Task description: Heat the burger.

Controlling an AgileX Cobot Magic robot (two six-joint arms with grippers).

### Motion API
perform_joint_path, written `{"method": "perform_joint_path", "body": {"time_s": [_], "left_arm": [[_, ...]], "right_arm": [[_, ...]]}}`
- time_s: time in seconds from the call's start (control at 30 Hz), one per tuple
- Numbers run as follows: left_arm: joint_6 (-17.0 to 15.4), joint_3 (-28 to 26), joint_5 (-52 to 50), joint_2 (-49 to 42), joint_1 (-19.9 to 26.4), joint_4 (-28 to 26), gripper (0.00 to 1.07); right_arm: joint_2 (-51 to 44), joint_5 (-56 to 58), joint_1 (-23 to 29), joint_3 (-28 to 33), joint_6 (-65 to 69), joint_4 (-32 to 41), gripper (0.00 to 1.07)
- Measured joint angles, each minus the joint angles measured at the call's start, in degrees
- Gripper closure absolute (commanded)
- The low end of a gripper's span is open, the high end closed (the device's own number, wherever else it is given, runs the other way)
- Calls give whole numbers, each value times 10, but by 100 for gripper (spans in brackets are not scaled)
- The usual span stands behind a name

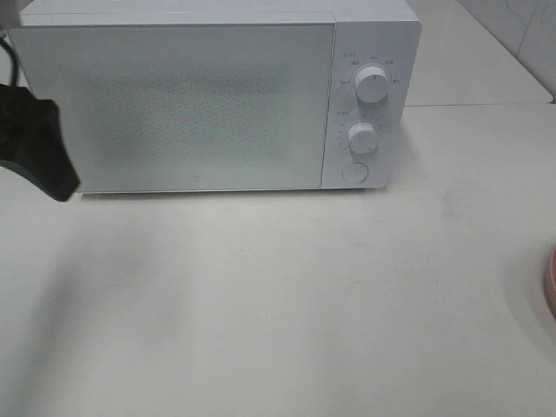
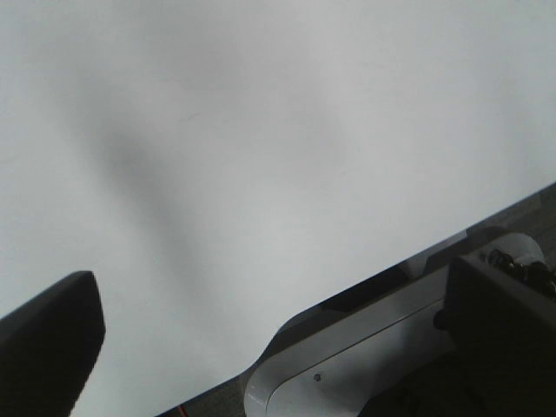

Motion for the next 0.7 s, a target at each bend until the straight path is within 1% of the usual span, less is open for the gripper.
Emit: {"method": "perform_joint_path", "body": {"time_s": [0.03, 0.07, 0.1, 0.13, 0.17, 0.2, 0.23, 0.27, 0.3, 0.33, 0.4, 0.43, 0.5, 0.53, 0.57, 0.6, 0.63, 0.67, 0.7], "left_arm": [[-11, 0, 15, -19, 40, 15, 7], [-11, 0, 15, -19, 40, 15, 7], [-14, 0, 18, -28, 58, 23, 7], [-18, 1, 21, -49, 89, 41, 7], [-18, 1, 21, -49, 89, 41, 7], [-19, 5, 21, -63, 106, 50, 7], [-24, 14, 22, -92, 135, 60, 7], [-24, 14, 22, -92, 135, 60, 7], [-34, 28, 24, -121, 162, 66, 7], [-34, 28, 24, -121, 162, 66, 7], [-41, 55, 25, -170, 183, 71, 7], [-41, 55, 25, -170, 183, 71, 7], [-41, 85, 26, -221, 188, 78, 7], [-41, 85, 26, -221, 188, 78, 7], [-41, 97, 26, -239, 189, 80, 7], [-42, 119, 26, -278, 189, 81, 7], [-42, 119, 26, -278, 189, 81, 7], [-42, 131, 26, -294, 189, 81, 7], [-43, 158, 28, -332, 189, 81, 7]], "right_arm": [[0, 0, 0, 0, 0, 0, 31], [0, 0, 0, 0, 0, 0, 31], [0, 0, 0, 0, 0, 0, 31], [0, 0, 0, 0, 0, 0, 31], [0, 0, 0, 0, 0, 0, 31], [0, 0, 0, 0, 0, 0, 31], [0, 0, 0, 0, 0, 0, 31], [0, 0, 0, 0, 0, 0, 31], [0, 0, 0, 0, 0, 0, 31], [0, 0, 0, 0, 0, 0, 31], [0, 0, 0, 0, 0, 0, 31], [0, 0, 0, 0, 0, 0, 31], [0, 0, 0, 0, 0, 0, 31], [0, 0, 0, 0, 0, 0, 31], [0, 0, 0, 0, 0, 0, 31], [0, 0, 0, 0, 0, 0, 31], [0, 0, 0, 0, 0, 0, 31], [0, 0, 0, 0, 0, 0, 31], [0, 0, 0, 0, 0, 0, 31]]}}
